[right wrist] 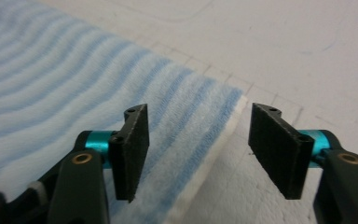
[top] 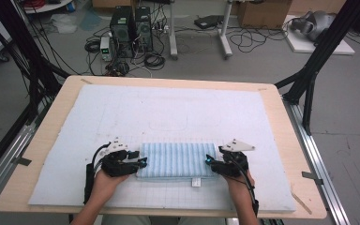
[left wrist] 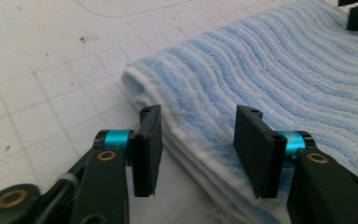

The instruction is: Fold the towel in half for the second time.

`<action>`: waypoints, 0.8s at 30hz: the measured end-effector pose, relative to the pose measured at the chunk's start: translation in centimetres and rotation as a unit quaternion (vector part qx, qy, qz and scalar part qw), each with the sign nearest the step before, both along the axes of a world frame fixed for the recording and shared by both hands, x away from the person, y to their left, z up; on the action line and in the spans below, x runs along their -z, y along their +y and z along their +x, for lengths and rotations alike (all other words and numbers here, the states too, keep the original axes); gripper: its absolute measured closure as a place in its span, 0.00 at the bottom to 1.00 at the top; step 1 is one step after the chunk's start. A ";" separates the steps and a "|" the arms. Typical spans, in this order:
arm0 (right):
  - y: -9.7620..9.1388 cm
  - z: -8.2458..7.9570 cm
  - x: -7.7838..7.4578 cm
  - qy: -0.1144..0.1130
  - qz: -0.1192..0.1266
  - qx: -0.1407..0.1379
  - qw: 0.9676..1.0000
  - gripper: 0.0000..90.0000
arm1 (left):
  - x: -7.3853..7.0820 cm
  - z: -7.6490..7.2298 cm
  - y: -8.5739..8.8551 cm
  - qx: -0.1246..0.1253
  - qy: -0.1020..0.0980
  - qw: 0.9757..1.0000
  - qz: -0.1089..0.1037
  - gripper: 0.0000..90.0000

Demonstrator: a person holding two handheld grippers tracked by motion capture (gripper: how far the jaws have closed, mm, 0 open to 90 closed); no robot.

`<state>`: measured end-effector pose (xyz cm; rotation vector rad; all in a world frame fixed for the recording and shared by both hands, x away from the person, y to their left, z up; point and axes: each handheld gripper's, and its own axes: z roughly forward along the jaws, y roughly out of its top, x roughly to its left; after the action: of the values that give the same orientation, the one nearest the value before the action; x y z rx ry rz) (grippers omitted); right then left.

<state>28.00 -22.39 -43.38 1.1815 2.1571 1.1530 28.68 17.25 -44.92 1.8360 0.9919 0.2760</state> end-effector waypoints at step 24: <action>-4.4 -5.4 -2.4 -0.078 0.017 0.002 0.997 0.13 | -2.6 -2.6 5.9 -0.035 -0.144 0.983 -0.108 0.20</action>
<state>22.63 -26.75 -40.98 1.0723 2.0259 1.2421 26.07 23.15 -42.32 1.5173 0.8488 0.4461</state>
